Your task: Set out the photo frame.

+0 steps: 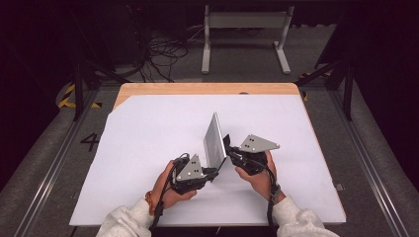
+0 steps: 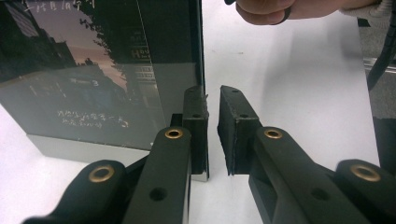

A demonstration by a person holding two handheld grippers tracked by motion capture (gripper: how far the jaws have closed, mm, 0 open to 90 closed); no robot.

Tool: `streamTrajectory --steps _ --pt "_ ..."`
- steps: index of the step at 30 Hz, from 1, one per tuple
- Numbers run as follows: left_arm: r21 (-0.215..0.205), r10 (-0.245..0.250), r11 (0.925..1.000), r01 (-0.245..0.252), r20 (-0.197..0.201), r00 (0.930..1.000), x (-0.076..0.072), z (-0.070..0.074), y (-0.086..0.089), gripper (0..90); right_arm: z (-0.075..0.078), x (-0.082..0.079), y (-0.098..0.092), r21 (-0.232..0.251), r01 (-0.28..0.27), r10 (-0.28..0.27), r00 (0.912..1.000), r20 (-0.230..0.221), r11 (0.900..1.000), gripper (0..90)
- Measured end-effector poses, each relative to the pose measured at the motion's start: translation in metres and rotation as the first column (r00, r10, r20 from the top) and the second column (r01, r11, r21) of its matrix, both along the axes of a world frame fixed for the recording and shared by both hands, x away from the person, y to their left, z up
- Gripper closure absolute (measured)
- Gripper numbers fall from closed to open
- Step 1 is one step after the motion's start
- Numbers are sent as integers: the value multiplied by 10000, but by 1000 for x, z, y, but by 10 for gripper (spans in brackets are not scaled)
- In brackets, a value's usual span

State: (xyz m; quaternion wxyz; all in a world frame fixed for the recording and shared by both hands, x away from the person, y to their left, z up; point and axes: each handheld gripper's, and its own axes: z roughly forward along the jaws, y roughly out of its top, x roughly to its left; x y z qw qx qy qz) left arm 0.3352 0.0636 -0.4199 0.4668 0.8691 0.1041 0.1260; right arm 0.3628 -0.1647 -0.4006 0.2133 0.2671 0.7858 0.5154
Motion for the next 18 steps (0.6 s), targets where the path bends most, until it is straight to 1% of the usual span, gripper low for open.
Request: streamTrajectory --steps 4,7,10,12,15,18 --pt "-7 -39 10000 39 12 10000 0 0 0 806 0 0 0 -31 7 -6 10000 8 10000 895" --pt "111 -31 9999 31 44 10000 0 0 0 803 0 -1 0 -202 22 -21 10000 68 9998 869" --pt "202 -71 9998 70 42 10000 0 -1 0 804 -2 -4 -2 -299 -36 37 10000 39 9995 856" --pt "185 -53 9998 52 33 10000 1 -1 0 810 -2 -5 -3 -357 -22 22 10000 7 9994 849" --pt "290 -58 9996 56 76 10000 2 -1 0 815 -3 -8 -5 -336 12 -13 10000 -41 9994 849" --pt "268 -88 9996 87 25 10000 3 -2 0 825 -3 -11 -5 -457 -23 21 10000 -40 9990 849"
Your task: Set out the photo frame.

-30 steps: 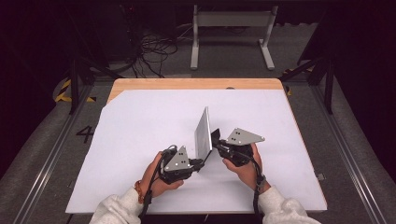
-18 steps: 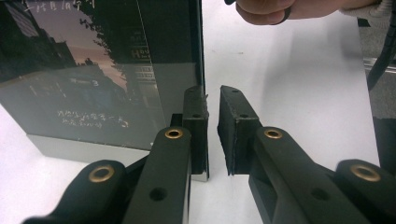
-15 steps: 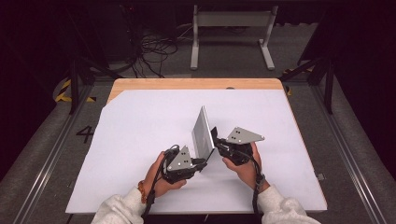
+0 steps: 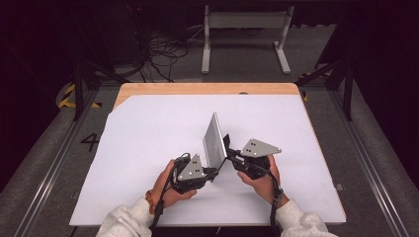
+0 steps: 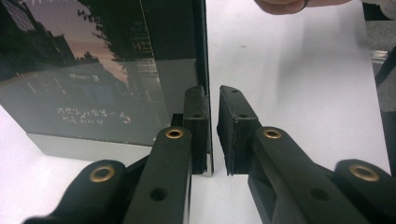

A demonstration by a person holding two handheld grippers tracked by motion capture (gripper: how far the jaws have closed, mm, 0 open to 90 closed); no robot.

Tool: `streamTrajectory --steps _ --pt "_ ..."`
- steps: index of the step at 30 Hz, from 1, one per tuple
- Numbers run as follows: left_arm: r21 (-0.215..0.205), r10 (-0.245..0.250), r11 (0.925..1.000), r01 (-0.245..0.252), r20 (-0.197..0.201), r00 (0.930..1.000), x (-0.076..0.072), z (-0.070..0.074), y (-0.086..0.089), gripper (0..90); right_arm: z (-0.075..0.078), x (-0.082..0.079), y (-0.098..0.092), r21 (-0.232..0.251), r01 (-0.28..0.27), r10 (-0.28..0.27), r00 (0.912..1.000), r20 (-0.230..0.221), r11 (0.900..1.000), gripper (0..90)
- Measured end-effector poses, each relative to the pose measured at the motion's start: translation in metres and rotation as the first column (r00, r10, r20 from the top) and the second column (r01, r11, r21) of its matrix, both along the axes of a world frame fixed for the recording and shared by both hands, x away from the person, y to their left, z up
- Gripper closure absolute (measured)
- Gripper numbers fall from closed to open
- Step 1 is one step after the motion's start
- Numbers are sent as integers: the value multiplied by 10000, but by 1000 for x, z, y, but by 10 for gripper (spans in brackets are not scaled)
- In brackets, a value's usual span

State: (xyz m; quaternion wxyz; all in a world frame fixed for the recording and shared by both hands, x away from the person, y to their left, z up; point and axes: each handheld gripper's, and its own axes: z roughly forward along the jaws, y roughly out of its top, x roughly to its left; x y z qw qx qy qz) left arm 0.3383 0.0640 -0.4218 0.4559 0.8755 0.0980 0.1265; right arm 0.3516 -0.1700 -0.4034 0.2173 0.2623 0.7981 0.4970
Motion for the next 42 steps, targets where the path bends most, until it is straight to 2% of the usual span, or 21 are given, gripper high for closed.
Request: streamTrajectory --steps 8,12,22,31,36,42 --pt "106 -62 9999 64 -139 9999 0 -2 -2 834 -1 -9 -4 -151 -217 216 9997 -65 9996 863" --pt "125 -115 9999 115 -41 9999 -1 -3 -7 831 -3 -10 -2 -190 -281 279 9996 -106 9994 863" --pt "129 14 9999 -13 -55 10000 1 -5 -11 823 -4 -11 -6 -262 -176 172 9997 -146 9995 850" --pt "235 -30 9997 32 -76 10000 3 -6 -10 846 -6 -25 -13 -484 -194 182 9995 -258 9986 818" --pt "325 61 9995 -61 -23 10000 6 -6 -4 840 -7 -33 -15 -630 -295 267 9987 -443 9976 800" --pt "264 538 9982 -534 -173 9984 14 -6 13 818 -7 -41 -10 -598 -555 526 9974 -490 9967 741"
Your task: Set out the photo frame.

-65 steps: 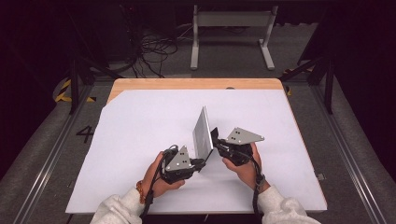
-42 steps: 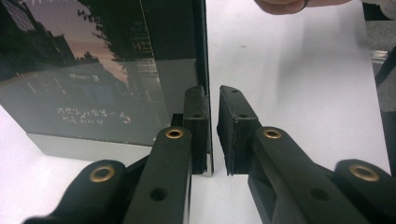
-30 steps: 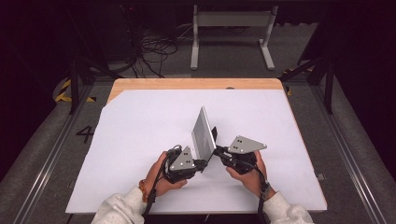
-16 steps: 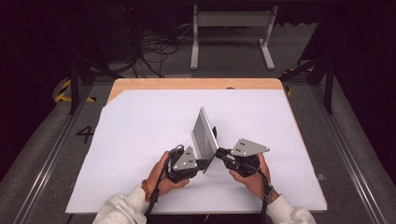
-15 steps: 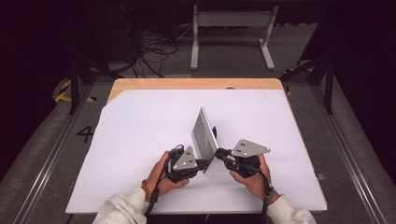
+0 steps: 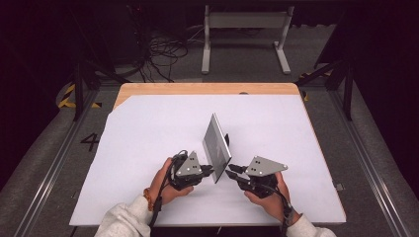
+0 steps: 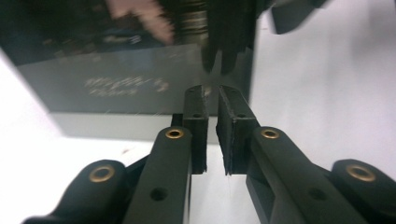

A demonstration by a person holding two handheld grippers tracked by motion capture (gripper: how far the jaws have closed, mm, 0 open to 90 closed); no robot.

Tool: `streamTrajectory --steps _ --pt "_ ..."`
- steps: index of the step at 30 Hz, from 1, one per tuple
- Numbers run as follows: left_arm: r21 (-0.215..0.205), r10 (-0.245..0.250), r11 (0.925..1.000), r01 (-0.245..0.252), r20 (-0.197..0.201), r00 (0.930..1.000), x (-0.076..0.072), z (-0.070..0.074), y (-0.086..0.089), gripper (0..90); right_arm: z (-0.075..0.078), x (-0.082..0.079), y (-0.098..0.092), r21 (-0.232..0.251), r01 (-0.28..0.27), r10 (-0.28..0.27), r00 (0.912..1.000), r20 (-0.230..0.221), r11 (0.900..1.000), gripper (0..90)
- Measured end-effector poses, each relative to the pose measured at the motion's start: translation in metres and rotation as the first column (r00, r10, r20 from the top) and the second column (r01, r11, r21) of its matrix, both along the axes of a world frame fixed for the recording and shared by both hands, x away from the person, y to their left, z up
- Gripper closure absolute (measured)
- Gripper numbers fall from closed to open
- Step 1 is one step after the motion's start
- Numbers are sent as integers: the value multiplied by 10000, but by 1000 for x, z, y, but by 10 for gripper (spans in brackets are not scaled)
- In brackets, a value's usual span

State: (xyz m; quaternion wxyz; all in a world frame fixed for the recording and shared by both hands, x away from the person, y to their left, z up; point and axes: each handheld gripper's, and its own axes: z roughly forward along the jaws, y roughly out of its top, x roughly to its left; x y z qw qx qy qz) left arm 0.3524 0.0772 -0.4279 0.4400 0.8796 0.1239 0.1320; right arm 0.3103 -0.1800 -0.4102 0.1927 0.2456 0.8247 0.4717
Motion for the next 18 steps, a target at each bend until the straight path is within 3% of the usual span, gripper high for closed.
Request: streamTrajectory --steps 5,9,18 --pt "26 414 9991 -414 -38 9991 10 -2 14 783 -3 1 8 -44 -9 9 10000 -27 10000 672" --pt "-14 639 9980 -640 -176 9978 17 -4 22 773 -4 4 11 -44 282 -282 9996 -26 9996 640" --pt "-4 899 9959 -900 -219 9957 22 -6 24 734 -4 7 15 89 396 -397 9992 2 9992 655"
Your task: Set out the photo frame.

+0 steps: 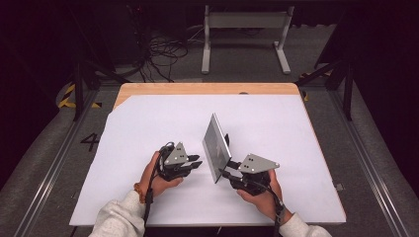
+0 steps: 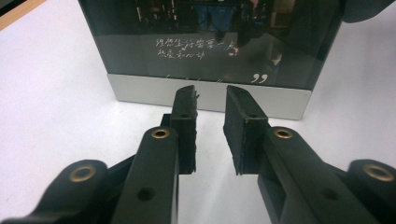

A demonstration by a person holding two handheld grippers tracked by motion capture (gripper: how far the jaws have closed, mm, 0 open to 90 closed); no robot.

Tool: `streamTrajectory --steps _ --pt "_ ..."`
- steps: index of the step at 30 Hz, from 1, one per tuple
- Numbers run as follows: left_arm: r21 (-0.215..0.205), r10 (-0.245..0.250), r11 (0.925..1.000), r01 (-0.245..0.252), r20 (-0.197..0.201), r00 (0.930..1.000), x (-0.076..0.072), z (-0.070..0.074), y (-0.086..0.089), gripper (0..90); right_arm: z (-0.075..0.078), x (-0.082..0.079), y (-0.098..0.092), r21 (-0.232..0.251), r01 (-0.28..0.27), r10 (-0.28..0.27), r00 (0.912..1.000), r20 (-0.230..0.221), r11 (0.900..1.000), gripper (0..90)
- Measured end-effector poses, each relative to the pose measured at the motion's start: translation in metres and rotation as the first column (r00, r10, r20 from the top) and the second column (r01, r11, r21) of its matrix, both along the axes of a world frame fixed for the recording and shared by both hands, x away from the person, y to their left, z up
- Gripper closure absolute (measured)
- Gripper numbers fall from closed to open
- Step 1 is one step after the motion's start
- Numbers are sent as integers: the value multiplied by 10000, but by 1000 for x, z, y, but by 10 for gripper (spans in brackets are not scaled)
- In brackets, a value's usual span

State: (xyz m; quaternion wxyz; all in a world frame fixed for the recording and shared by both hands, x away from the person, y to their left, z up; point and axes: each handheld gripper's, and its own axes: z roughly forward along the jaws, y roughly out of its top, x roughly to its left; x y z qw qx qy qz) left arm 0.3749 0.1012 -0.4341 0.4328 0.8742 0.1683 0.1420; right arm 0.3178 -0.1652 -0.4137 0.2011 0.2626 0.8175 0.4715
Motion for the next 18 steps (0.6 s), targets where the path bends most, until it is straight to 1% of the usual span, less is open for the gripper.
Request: streamTrajectory --steps 2,6,10,12,14,18 --pt "19 88 10000 -88 1 10000 1 0 1 698 0 0 0 12 -8 8 10000 2 10000 658" --pt "-121 209 9997 -209 -7 9998 3 1 4 668 0 -2 -1 -41 -100 100 9999 83 9999 707" --pt "-196 349 9992 -350 -65 9994 6 2 7 649 -2 -3 -2 -69 -171 171 9998 61 9998 728" --pt "-205 406 9990 -408 -58 9992 7 2 7 644 -2 -3 -2 -97 -144 145 9998 112 9998 731" --pt "-226 454 9987 -456 -72 9989 8 2 7 624 -2 -4 -4 -198 -54 59 9997 255 9998 738" --pt "-174 461 9988 -461 -24 9989 8 2 6 597 -2 -3 -9 -151 31 -28 9998 188 9999 752"
